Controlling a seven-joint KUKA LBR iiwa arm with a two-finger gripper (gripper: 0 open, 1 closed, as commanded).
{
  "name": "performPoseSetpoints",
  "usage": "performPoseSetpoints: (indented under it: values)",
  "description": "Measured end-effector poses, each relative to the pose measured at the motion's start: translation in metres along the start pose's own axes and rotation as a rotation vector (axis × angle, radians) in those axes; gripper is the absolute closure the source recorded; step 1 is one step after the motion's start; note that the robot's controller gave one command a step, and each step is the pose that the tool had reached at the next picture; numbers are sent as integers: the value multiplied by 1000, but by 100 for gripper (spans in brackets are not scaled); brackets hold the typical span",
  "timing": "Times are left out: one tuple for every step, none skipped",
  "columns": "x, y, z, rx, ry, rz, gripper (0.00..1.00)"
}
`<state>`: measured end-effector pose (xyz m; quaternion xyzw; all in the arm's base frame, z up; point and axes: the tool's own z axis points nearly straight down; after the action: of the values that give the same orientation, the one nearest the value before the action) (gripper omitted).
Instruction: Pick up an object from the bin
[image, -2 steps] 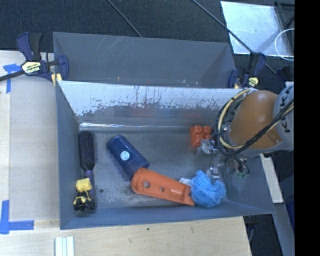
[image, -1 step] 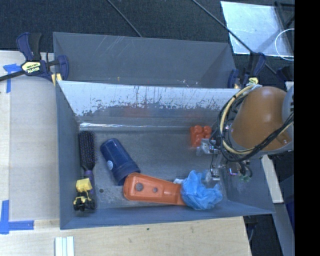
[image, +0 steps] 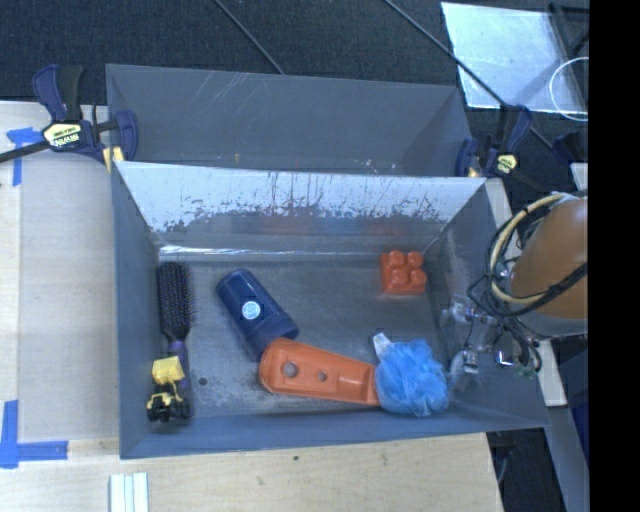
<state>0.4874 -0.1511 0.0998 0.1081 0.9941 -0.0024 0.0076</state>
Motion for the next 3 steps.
performPoseSetpoints:
  values:
    - [18, 71, 28, -4, -18, -103, 0]
    - [18, 69, 28, 1, -15, -133, 100]
    - [18, 69, 28, 1, -15, -135, 100]
